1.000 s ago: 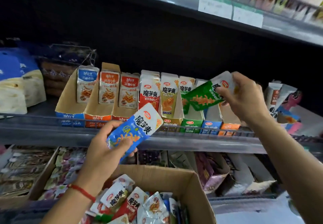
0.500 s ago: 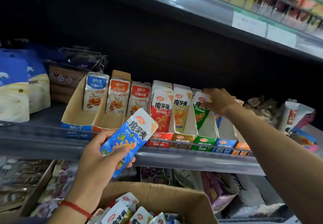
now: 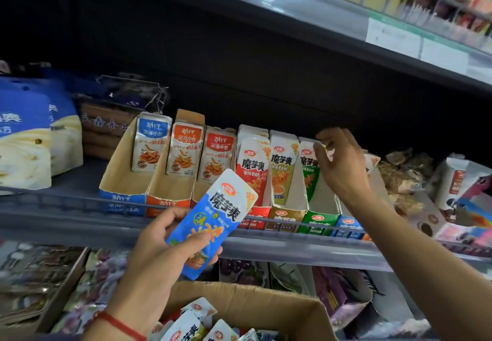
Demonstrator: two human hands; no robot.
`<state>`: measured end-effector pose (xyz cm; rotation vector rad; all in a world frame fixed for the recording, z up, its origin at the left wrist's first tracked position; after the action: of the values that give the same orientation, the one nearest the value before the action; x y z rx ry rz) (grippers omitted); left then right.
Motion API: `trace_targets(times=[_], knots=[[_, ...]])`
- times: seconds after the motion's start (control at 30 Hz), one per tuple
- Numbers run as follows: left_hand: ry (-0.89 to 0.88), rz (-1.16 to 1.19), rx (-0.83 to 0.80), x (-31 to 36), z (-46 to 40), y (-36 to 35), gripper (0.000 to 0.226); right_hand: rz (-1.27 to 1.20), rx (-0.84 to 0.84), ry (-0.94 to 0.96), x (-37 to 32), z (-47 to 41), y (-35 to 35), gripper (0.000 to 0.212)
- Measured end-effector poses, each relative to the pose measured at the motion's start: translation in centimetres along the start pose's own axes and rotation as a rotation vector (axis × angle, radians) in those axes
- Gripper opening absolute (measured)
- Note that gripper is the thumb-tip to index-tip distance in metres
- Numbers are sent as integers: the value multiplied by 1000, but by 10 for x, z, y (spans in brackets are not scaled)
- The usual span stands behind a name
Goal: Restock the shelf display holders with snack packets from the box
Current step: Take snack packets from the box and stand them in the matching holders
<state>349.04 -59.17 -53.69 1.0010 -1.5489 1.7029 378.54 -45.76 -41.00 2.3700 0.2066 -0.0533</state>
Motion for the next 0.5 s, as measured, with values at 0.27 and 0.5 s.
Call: trace_targets(times=[0.27, 0.5], knots=[[97, 26, -108, -36, 26, -27, 46, -772, -638, -91, -64, 168, 30, 16], [60, -119, -108, -60, 50, -54, 46, -1017, -707, -274, -36, 221, 7, 15]])
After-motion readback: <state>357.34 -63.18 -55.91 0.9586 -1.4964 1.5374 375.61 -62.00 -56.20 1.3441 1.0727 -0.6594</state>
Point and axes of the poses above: each hand's wrist, its own z-axis away from the middle knuckle, its own y-axis out of the back of the hand, x = y × z, the point moved 4 cm from there along -z, towards the middle knuckle, and after that the axes turned 12 degrees about z, right-handed, at the moved point
